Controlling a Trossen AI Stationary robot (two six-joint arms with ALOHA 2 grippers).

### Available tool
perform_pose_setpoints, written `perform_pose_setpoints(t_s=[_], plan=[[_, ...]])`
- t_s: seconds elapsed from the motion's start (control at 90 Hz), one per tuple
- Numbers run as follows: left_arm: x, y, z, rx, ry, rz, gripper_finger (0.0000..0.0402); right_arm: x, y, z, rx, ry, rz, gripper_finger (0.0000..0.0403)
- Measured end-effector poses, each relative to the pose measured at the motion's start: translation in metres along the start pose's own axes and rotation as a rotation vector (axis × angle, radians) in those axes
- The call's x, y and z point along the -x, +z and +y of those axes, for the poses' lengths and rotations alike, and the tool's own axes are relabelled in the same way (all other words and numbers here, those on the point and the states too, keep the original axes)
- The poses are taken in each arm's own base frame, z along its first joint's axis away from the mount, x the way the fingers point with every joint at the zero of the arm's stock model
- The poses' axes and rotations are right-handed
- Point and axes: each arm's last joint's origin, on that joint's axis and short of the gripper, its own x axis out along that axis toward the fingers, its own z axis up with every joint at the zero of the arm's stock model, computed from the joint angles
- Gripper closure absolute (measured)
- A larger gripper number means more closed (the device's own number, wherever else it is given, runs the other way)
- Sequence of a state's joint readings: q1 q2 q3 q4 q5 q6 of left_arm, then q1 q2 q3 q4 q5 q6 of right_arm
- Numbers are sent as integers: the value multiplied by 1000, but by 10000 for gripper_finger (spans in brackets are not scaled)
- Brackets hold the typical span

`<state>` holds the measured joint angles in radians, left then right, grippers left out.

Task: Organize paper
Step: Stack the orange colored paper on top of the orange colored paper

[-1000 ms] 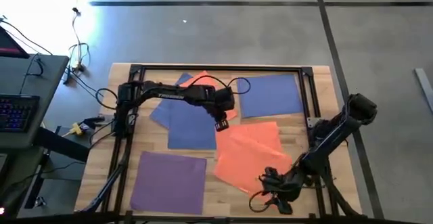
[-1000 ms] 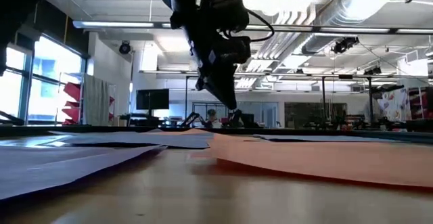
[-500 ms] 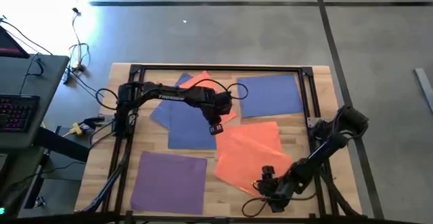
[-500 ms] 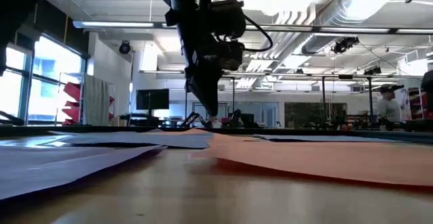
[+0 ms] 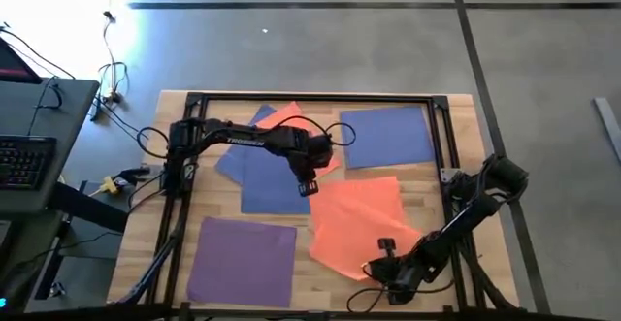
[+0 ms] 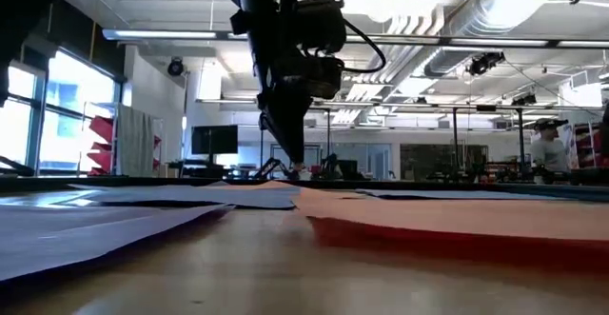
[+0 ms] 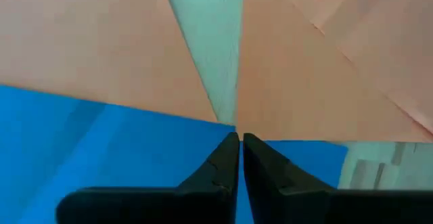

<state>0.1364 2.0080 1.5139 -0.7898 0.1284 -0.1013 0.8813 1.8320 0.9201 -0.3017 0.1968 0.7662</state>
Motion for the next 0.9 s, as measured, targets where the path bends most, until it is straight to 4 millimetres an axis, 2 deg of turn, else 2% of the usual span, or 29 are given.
perform_pose_setpoints(t_s=[0.089, 0.2, 0.3, 0.411, 0.533, 0.7, 0.789, 0.9], plan=[[1, 0, 0, 1, 0, -1, 402, 11, 10, 4, 9, -27, 14, 401], [13, 0, -1, -3, 13, -32, 402, 31, 27, 13, 22, -20, 0, 403], [34, 0, -3, -10, 60, -82, 402, 66, 48, 20, 17, 11, -53, 403], [62, 1, -3, -15, 103, -159, 402, 112, 70, 14, 27, 23, -122, 403], [96, -2, -2, -10, 131, -257, 402, 176, 94, -19, -39, 54, -263, 403], [134, -9, -1, -40, 158, -365, 402, 238, 95, -89, -205, 101, -412, 403], [152, -13, -4, -86, 155, -429, 402, 250, 87, -121, -279, 241, -491, 403], [172, -15, -7, -125, 152, -522, 402, 239, 72, -152, -379, 499, -550, 403]])
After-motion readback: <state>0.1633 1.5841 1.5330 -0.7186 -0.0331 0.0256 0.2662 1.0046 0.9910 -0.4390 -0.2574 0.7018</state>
